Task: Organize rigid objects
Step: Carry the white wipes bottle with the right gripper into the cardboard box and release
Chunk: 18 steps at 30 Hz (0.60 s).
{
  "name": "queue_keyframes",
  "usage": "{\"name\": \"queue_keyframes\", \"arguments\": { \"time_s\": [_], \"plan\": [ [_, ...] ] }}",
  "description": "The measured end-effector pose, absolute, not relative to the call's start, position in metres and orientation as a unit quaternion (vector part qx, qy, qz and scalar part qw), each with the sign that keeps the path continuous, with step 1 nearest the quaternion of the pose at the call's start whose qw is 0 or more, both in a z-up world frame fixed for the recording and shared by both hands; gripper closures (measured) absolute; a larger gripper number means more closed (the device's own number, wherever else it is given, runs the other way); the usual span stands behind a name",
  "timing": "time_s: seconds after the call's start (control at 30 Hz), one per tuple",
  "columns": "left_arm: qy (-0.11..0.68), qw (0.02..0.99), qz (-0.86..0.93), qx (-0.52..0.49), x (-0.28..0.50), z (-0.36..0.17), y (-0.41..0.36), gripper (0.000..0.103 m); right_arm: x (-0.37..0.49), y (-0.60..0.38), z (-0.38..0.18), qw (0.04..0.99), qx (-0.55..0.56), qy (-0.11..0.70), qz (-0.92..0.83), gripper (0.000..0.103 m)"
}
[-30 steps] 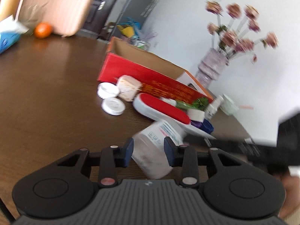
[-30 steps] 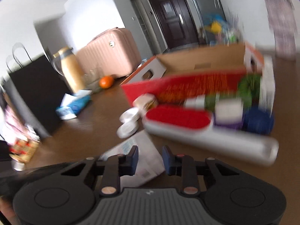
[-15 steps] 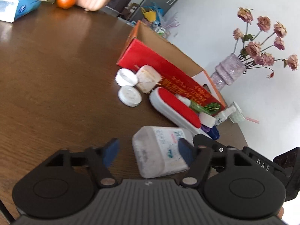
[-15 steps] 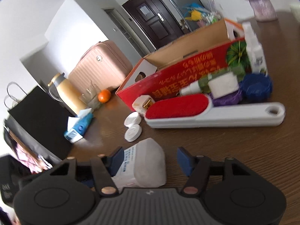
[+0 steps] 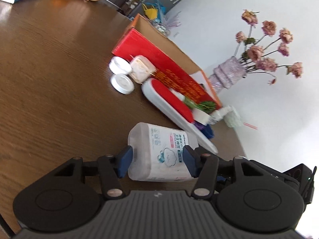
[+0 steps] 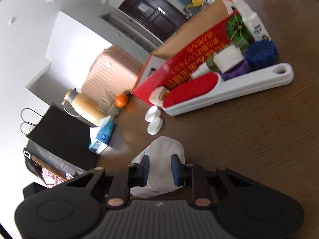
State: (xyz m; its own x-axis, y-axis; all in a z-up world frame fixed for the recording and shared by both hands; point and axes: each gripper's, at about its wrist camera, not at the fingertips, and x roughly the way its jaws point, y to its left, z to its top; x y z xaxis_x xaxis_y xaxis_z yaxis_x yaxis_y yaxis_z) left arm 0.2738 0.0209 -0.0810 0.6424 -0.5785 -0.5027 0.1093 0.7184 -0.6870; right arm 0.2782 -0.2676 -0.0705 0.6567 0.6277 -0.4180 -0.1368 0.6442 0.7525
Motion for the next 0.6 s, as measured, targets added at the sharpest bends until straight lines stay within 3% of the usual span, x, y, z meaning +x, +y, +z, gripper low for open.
{"name": "queue_keyframes", "arguments": {
  "time_s": [0.1, 0.33, 0.6],
  "plan": [
    [0.362, 0.843, -0.215, -0.333, 0.268, -0.076, 0.021, 0.048, 0.269, -0.274, -0.058, 0.844, 0.356, 0.329, 0.228, 0.086],
    [0.329, 0.848, -0.244, -0.335, 0.278, -0.043, 0.016, 0.048, 0.267, -0.279, -0.016, 0.872, 0.33, 0.279, 0.229, 0.086],
    [0.301, 0.86, -0.272, -0.31, 0.339, 0.01, 0.0, 0.048, 0.312, -0.288, 0.034, 0.897, 0.308, 0.238, 0.211, 0.086]
  ]
}}
